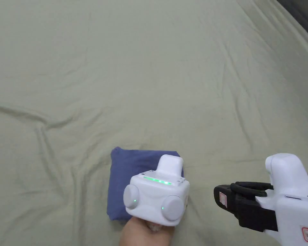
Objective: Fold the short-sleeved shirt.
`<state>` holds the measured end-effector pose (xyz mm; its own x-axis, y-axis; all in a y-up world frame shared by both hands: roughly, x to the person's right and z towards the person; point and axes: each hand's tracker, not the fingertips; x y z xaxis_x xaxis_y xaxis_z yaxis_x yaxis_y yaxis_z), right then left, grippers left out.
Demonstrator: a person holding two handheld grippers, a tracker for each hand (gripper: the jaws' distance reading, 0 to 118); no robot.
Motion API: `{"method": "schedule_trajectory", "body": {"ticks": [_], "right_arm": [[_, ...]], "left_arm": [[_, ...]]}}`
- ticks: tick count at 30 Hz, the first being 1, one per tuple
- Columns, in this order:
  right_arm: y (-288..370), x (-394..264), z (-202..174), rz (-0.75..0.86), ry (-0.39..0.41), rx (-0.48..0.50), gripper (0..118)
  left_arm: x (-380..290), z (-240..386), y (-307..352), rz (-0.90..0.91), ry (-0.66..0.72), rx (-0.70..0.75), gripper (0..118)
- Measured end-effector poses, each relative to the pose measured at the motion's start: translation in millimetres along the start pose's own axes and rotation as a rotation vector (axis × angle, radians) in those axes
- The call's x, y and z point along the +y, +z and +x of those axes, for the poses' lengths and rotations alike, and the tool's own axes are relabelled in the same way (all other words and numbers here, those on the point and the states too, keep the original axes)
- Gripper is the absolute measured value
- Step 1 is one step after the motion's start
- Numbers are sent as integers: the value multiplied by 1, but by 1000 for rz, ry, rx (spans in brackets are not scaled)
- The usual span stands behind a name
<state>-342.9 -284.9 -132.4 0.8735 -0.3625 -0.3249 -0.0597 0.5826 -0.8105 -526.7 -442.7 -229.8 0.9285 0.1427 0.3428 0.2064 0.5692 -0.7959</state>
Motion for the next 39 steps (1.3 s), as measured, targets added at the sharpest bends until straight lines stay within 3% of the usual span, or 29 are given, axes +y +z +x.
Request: {"method": "schedule_trajectory", "body": {"ticks": [4,8,13,15,16,18,22,25,26,27,29,30,31,32,33,34,37,39], "right_arm": [[11,7,7,42,-5,-7,4],[5,20,16,93,-52,71,4],[-64,30,13,21,-32,211,4],[-101,29,14,-36,-58,285,4],[-121,28,18,-60,-83,318,4],[-151,28,25,-106,-128,339,4],[-197,24,50,-198,-210,294,4],[-229,15,64,-322,-210,157,4],[-236,12,69,-323,-224,165,4],[-234,13,74,-287,-287,247,4],[-232,15,82,-302,-339,270,4],[-231,15,82,-298,-319,263,4],[-232,14,81,-298,-310,261,4],[-231,14,81,-297,-302,265,4],[-231,14,81,-298,-297,265,4],[-232,15,82,-300,-295,266,4],[-232,15,83,-305,-294,275,4],[-232,14,84,-304,-298,284,4]], "left_arm": [[0,-9,20,-7,119,-159,0],[-2,-49,80,78,226,-385,0],[-12,-153,115,126,347,-155,0],[-21,-197,109,64,411,-64,0],[-26,-216,108,42,470,-89,0],[-35,-237,119,67,547,-31,0],[-40,-247,146,160,581,-138,0],[-41,-247,141,135,551,-175,0],[-41,-239,139,121,547,-213,0],[-42,-239,135,113,547,-244,0],[-44,-238,124,111,541,-321,0],[-44,-238,119,105,539,-364,8],[-45,-238,111,98,540,-430,51],[-44,-236,100,74,544,-468,108],[-44,-231,90,34,546,-489,118],[-42,-231,91,122,563,-593,118],[-40,-224,72,-35,568,-655,118],[-46,-232,25,-59,536,-609,118]]}}
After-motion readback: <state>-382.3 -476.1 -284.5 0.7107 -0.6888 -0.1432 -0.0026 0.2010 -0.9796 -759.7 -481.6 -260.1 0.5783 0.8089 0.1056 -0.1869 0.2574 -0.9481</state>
